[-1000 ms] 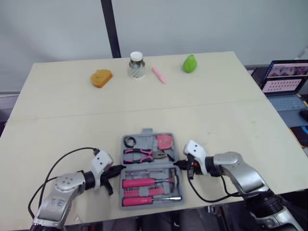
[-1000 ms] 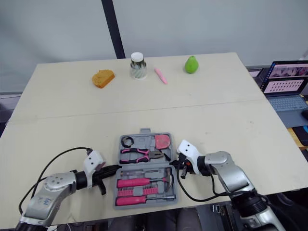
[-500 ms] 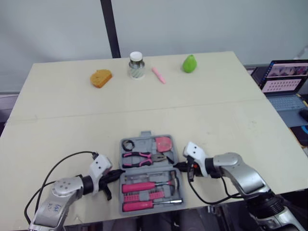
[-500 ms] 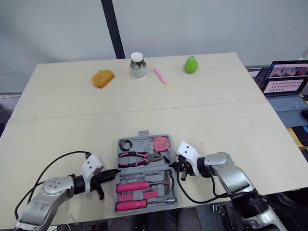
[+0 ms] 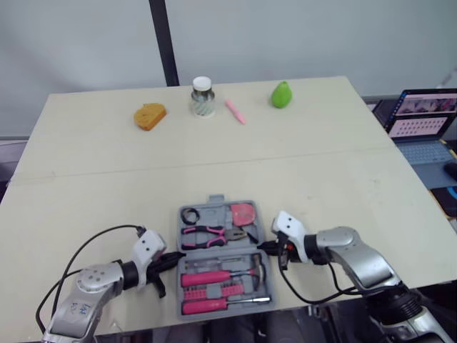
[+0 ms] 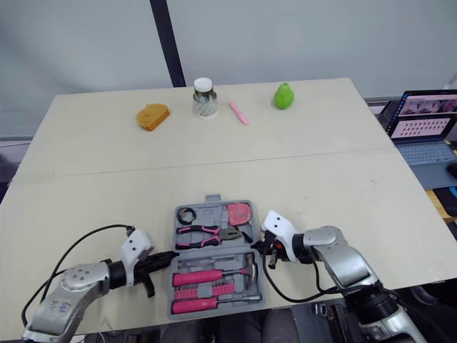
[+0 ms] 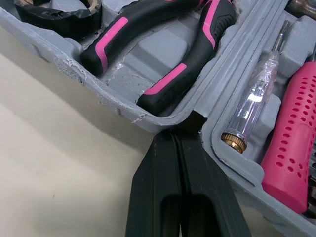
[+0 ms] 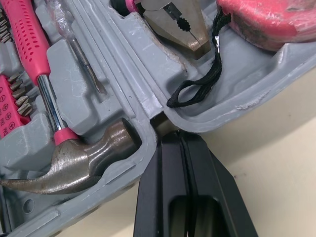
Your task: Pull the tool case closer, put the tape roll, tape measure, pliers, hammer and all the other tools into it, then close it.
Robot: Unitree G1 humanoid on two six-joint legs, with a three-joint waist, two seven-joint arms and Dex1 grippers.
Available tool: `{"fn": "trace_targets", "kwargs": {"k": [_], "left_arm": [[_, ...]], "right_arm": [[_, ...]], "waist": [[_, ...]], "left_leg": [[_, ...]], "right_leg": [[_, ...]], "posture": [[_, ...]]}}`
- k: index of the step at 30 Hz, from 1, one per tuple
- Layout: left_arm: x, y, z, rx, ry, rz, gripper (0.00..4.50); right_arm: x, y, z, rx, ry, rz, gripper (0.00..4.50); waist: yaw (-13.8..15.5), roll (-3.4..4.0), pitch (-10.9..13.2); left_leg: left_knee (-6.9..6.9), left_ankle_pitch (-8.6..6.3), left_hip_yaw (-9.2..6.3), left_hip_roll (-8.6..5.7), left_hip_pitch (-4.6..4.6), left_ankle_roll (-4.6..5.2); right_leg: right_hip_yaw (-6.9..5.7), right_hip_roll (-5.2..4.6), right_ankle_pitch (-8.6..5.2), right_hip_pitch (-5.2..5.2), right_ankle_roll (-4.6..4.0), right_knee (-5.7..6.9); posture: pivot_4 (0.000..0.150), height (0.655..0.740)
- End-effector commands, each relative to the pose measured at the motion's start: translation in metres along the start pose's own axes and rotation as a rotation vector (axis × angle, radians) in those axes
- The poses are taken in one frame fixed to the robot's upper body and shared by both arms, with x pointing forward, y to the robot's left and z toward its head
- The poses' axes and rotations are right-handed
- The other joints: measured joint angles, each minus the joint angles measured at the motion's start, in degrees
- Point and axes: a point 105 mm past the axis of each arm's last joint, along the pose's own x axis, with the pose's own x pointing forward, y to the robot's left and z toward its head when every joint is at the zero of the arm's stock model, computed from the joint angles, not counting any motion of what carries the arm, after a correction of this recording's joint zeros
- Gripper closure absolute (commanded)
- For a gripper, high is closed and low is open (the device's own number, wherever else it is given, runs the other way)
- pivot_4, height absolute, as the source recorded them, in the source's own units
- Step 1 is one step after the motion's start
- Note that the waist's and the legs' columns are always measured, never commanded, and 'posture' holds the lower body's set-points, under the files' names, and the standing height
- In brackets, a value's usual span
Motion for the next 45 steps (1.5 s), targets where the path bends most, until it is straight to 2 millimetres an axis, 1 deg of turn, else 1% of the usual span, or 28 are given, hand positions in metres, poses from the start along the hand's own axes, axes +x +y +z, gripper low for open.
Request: {"fn": "trace_targets", "kwargs": {"k": [1, 15, 27, 36, 45], "left_arm": [[0.004, -0.0176, -0.0171, -0.051, 0.048, -0.066, 4.45], [0.0039, -0.0244, -0.0171, -0.059, 0.053, -0.087, 4.45], [0.0063, -0.0212, -0.0134, -0.047, 0.048, -0.074, 4.45], [0.0082, -0.0191, -0.0129, -0.044, 0.047, -0.07, 4.45], [0.0078, -0.0232, -0.0115, -0.048, 0.048, -0.079, 4.45]], "right_arm": [[0.0045, 0.0163, 0.0149, -0.041, -0.056, 0.081, 4.5], [0.0048, 0.0176, 0.014, -0.043, -0.053, 0.088, 4.5], [0.0047, 0.019, 0.0135, -0.047, -0.048, 0.093, 4.5], [0.0035, 0.0243, 0.0122, -0.046, -0.041, 0.116, 4.5], [0.0047, 0.0207, 0.0114, -0.046, -0.039, 0.095, 4.5]], "waist": [[0.0, 0.0, 0.0], [0.01, 0.0, 0.0], [0.04, 0.0, 0.0], [0.1, 0.0, 0.0], [0.13, 0.0, 0.0]], "left_leg": [[0.0, 0.0, 0.0, 0.0, 0.0, 0.0], [0.0, 0.0, 0.0, 0.0, 0.0, 0.0], [0.0, 0.0, 0.0, 0.0, 0.0, 0.0], [0.0, 0.0, 0.0, 0.0, 0.0, 0.0], [0.0, 0.0, 0.0, 0.0, 0.0, 0.0]], "right_leg": [[0.0, 0.0, 0.0, 0.0, 0.0, 0.0], [0.0, 0.0, 0.0, 0.0, 0.0, 0.0], [0.0, -0.01, 0.0, 0.0, -0.01, 0.0], [0.0, -0.01, 0.0, 0.0, 0.0, 0.0], [0.01, -0.02, 0.0, 0.0, -0.01, 0.0]], "posture": [[0.15, 0.74], [0.15, 0.74], [0.15, 0.74], [0.15, 0.74], [0.15, 0.74]]}}
